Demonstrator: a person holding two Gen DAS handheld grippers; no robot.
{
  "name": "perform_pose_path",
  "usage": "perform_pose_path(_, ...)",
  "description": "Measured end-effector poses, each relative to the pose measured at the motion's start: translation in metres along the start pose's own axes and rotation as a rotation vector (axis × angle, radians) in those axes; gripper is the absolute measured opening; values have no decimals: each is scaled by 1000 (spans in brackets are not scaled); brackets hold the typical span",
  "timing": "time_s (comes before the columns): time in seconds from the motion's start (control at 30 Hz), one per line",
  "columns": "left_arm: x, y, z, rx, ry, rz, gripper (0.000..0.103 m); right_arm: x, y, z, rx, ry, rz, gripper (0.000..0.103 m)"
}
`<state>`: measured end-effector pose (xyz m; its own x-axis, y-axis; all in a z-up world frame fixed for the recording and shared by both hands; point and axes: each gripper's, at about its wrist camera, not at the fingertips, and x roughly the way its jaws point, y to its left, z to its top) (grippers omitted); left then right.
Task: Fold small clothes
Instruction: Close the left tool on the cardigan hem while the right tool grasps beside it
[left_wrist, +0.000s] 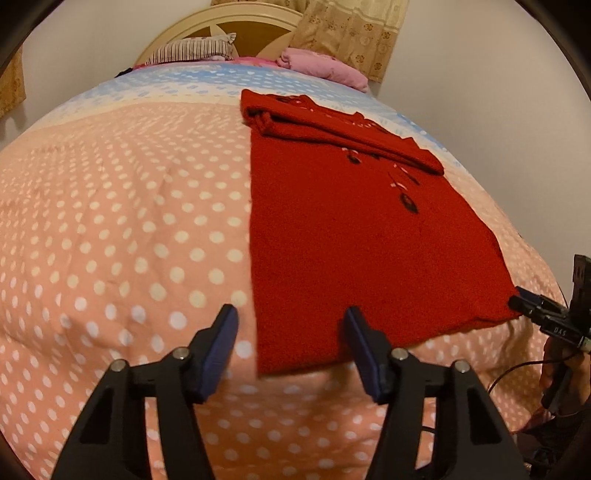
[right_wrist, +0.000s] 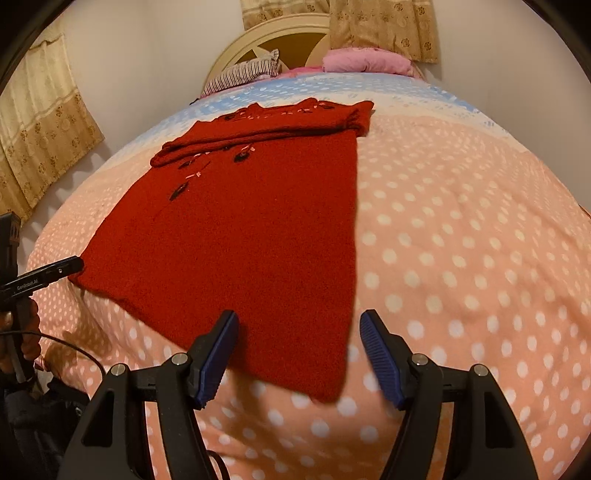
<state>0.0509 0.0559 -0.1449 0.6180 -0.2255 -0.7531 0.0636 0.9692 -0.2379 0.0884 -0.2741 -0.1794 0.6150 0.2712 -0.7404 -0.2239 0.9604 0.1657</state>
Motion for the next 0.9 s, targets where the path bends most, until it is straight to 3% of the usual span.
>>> perform_pose_path(0.17,0,-7,-6,19,0,9,49,-6,-6,-4,59,-9,34,69)
perform_pose_path(0.23,-1,-7,-7,17,4,-6,31,-6,-6,-4,83,-21,68,69)
perform_pose_path(0.33,-2,-8,-7,31,10,-19,16,-4,-4,-5,97,-29,98,69)
perform_pose_path(0.4,-3,-9,-8,41,10,-31,13,-5,-3,-6,104,-33,107,68)
perform_pose_path(0.5,-6,-9,-7,48,-5,-44,11,-4,-7,-6,119,-20,133,43)
perform_pose_path(0.53,-8,-8,-6,43,-11,-51,11,-3,-9,-7,130,-13,147,22)
perform_pose_path(0.57,-9,-7,-5,38,-17,-55,11,-3,-12,-7,142,-9,159,10)
perform_pose_path(0.73,-18,-1,-1,13,-52,-102,10,-6,-18,-10,180,-38,200,9)
perform_pose_path(0.9,-20,3,7,9,-78,-145,10,-23,-17,-1,184,-126,236,8)
